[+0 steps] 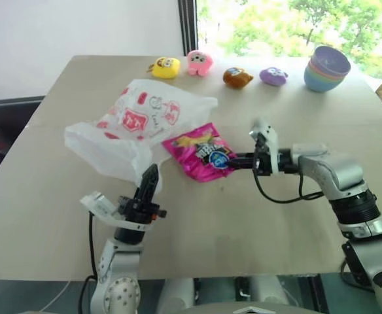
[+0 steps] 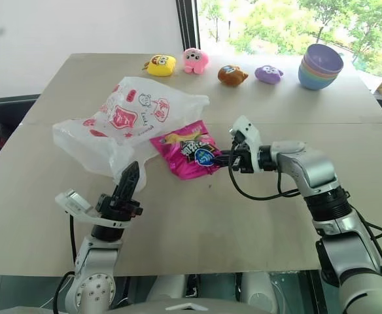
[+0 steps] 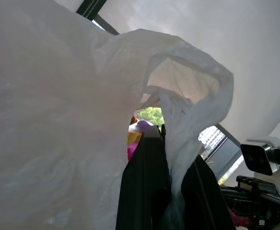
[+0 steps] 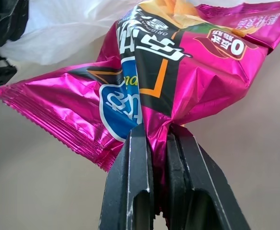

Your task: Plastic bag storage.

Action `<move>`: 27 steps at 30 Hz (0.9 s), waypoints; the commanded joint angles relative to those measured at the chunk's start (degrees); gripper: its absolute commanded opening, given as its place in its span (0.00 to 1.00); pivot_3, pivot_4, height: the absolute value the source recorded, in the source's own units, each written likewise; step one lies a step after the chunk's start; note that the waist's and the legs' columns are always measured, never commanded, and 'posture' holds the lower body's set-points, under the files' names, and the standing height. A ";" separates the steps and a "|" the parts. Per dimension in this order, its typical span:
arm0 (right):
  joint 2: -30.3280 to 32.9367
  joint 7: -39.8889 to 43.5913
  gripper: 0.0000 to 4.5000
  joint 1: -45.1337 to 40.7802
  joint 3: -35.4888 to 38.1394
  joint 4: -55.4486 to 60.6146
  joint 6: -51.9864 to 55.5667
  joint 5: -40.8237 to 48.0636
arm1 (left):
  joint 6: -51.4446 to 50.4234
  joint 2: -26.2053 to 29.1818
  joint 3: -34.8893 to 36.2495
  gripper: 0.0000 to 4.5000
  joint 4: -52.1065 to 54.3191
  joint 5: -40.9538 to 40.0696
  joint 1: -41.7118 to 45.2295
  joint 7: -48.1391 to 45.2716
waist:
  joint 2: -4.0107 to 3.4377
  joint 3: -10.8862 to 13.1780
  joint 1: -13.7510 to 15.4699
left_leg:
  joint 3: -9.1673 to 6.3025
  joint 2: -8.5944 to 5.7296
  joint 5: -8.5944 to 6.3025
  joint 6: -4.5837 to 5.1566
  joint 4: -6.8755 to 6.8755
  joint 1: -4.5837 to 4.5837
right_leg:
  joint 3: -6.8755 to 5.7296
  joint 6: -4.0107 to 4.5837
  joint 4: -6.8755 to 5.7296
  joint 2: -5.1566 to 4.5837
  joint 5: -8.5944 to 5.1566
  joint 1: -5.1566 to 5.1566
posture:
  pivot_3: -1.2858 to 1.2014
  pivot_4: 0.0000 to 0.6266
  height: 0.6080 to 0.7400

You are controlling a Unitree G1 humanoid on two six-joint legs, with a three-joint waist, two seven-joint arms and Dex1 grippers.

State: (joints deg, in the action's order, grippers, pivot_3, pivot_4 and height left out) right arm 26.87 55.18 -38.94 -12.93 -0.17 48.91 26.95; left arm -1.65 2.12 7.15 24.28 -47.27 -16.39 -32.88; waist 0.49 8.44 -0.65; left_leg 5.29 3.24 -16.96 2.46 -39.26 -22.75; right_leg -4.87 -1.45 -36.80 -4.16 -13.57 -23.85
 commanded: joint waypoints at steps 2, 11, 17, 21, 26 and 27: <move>-1.76 0.32 0.01 -1.82 -1.01 -0.21 -1.37 -0.72 | 0.71 0.52 -1.62 0.00 4.14 0.02 -0.54 -1.61 | 0.00 0.00 -0.01 | 0.00 0.00 0.00 0.00 0.00 0.00 | 0.00 0.00 0.00 0.00 0.00 0.00 | 0.52 0.24 1.00; -15.90 -6.73 0.01 -9.32 -0.39 -15.70 -9.34 -5.33 | -1.56 6.47 -8.46 0.00 7.39 2.08 -6.02 -7.96 | -0.03 0.02 -0.22 | 0.08 0.01 0.02 -0.04 0.00 0.02 | 0.03 0.00 -0.03 0.02 0.00 -0.03 | 0.52 0.24 1.00; -26.43 -11.89 0.01 -11.11 -1.47 -25.89 -20.89 -10.80 | -2.21 8.55 -11.73 0.00 9.08 3.31 -6.31 -8.50 | -0.05 0.02 -0.15 | 0.09 0.03 0.03 -0.05 0.01 -0.02 | 0.03 0.00 -0.02 0.00 0.00 -0.04 | 0.52 0.24 1.00; -33.10 -18.22 0.01 -13.33 4.23 -30.38 -32.16 -10.55 | -2.09 9.30 -12.41 0.00 9.48 3.79 -6.67 -8.22 | -0.09 0.05 -0.28 | 0.13 0.04 0.04 -0.07 0.01 -0.01 | 0.06 0.00 -0.05 0.01 0.00 -0.08 | 0.52 0.24 1.00; -35.28 -23.64 0.01 -14.98 13.05 -29.81 -40.38 -6.83 | -1.93 9.88 -11.75 0.00 9.33 3.75 -6.44 -8.17 | -0.13 0.07 0.01 | 0.12 0.06 0.04 -0.07 0.01 -0.08 | 0.05 0.00 -0.07 -0.05 0.00 -0.15 | 0.52 0.24 1.00; -34.99 -24.28 0.01 -14.64 13.97 -28.93 -41.26 -6.55 | -1.91 10.02 -11.51 0.00 9.21 3.66 -6.19 -8.14 | -0.12 0.07 -0.03 | 0.13 0.06 0.04 -0.07 0.01 -0.08 | 0.06 0.00 -0.07 -0.06 0.00 -0.15 | 0.52 0.24 1.00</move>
State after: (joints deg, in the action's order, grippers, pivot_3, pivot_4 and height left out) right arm -7.35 32.32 -53.10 -1.49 -32.04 10.45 18.52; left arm -4.27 12.02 -4.73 31.12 -43.47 -22.82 -40.61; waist 0.36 8.51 -0.68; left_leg 5.43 3.29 -16.93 2.39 -39.25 -22.83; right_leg -4.80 -1.46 -36.86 -4.22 -13.57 -24.00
